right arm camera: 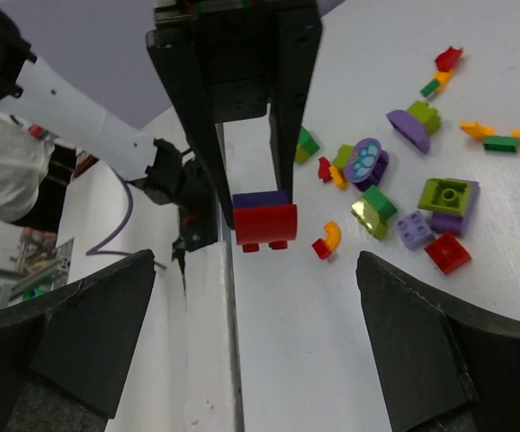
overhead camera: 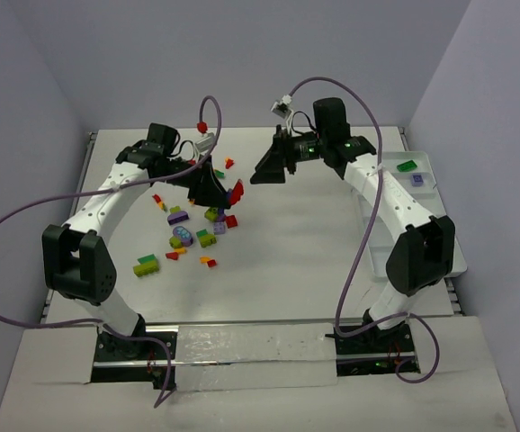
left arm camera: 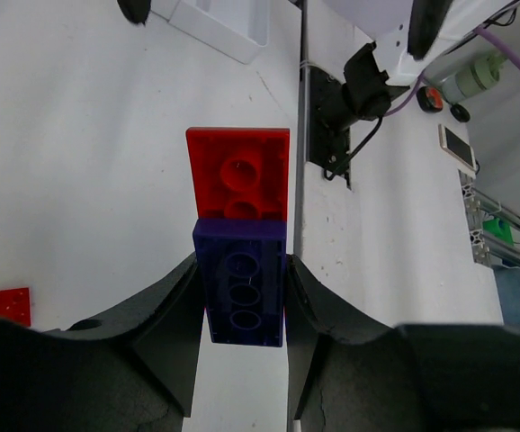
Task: Sort the legos into containers by color
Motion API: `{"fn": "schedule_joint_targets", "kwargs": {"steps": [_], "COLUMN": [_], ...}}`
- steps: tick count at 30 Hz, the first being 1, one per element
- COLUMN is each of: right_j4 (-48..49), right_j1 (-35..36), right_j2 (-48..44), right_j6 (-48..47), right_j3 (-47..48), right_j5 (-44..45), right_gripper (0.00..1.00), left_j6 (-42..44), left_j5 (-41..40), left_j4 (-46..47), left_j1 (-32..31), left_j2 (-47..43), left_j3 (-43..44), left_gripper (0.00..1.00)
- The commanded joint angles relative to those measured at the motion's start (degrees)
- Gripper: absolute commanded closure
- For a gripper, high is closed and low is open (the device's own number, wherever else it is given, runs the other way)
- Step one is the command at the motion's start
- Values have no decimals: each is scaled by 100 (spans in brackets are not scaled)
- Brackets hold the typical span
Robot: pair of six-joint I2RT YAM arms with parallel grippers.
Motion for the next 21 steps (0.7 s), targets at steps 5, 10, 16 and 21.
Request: {"fn": "schedule_joint_targets", "kwargs": {"steps": [5, 10, 16, 21], "right_j4": [-241, -277, -598, -859], "right_j1": [329, 358, 444, 550], "right_j2": [-44, 169, 358, 399], "right_j6": [-381, -229, -276, -552], "right_j3": [100, 199, 332, 409], "right_j5": [-453, -486, -605, -588], "right_gripper": [0, 0, 5, 18], "left_j6": [302, 88, -307, -431], "left_j5": [607, 534, 325, 250], "left_j4": [-263, 23, 504, 648], "left_j1": [-159, -209, -268, -341], "left_j2": [-244, -391, -587, -583], "left_j3": [18, -126, -305, -339], "left_gripper": [100, 100, 100, 100]}}
